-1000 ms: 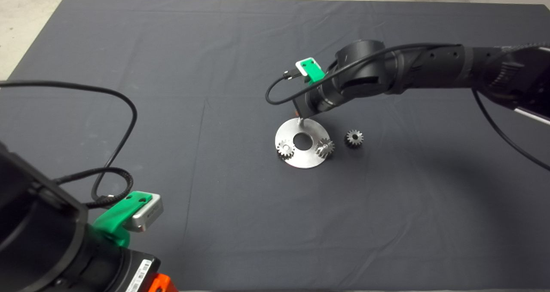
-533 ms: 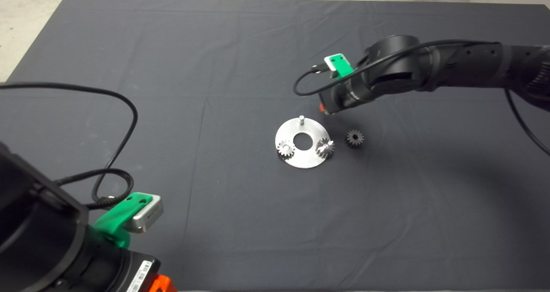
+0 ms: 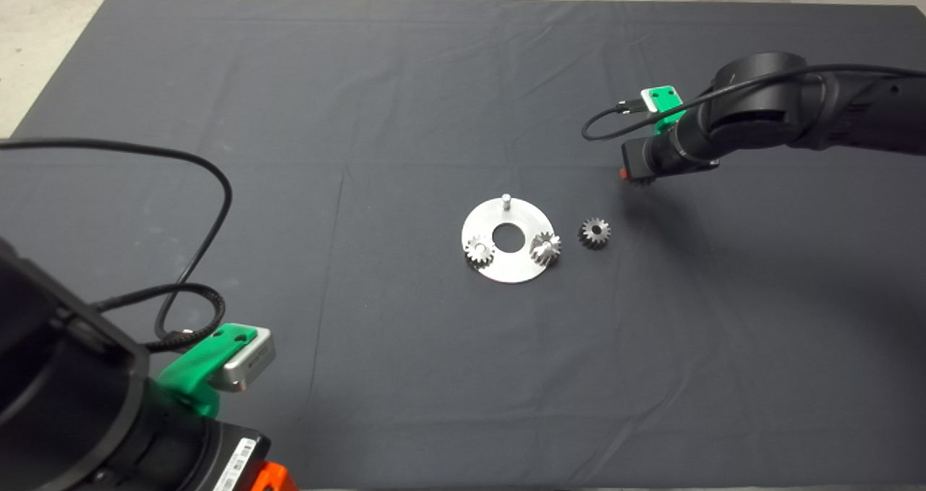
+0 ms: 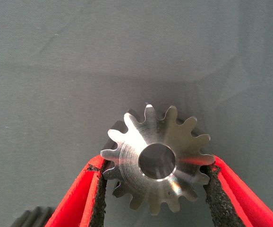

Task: Remove an incorrectly installed larger gear and replace it with the correct smaller gear

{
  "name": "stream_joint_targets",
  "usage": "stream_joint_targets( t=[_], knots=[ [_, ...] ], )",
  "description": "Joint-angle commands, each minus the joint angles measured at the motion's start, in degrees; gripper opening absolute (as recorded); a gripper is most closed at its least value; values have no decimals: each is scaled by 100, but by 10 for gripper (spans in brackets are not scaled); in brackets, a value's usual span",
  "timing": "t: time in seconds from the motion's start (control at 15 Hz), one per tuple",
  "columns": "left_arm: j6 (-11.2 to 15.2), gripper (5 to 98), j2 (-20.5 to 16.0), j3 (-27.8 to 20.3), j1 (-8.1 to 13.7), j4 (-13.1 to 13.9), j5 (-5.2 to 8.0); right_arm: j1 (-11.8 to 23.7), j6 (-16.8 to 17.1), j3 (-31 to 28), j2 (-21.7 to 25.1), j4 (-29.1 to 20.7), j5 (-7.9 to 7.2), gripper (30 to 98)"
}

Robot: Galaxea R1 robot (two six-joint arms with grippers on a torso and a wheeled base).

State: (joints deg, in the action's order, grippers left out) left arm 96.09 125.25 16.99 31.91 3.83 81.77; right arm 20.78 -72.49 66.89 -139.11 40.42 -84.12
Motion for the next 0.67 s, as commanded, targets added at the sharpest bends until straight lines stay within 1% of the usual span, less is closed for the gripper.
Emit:
stream_joint_targets(
  t=[0.0,0.13,0.33,0.4,0.6],
  knots=[
    [0,982,-4,-110,-18,92,-4,164,-46,-46,37,18,53,466],
    [7,982,-4,-110,-18,92,-4,155,-55,-28,37,-25,53,466],
    [-2,982,-4,-110,-18,92,5,155,-213,-11,92,-81,53,466],
    [-2,982,-4,-110,-18,92,5,146,-223,-11,108,-105,88,466],
    [-2,982,-4,-110,-18,92,5,130,-301,-11,116,-114,106,466]
  ],
)
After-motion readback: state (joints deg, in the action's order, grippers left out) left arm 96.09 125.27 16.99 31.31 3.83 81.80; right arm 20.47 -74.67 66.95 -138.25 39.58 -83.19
